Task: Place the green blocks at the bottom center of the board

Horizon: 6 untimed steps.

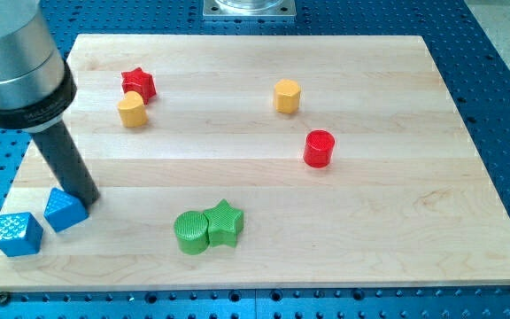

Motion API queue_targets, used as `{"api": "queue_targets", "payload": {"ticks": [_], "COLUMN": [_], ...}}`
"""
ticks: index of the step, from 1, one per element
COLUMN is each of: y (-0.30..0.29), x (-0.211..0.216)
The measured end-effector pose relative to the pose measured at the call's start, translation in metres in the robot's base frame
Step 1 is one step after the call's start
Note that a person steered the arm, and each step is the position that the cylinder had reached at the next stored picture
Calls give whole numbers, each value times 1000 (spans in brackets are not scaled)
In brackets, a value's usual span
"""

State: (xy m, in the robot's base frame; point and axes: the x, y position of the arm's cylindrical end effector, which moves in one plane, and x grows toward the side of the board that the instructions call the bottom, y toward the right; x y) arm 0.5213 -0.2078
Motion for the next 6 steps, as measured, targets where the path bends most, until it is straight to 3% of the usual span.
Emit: {"api": "queue_targets", "payload": {"ticks": [2,3,4,6], "y": [21,98,122,95], "x": [0,-6,-6,28]}}
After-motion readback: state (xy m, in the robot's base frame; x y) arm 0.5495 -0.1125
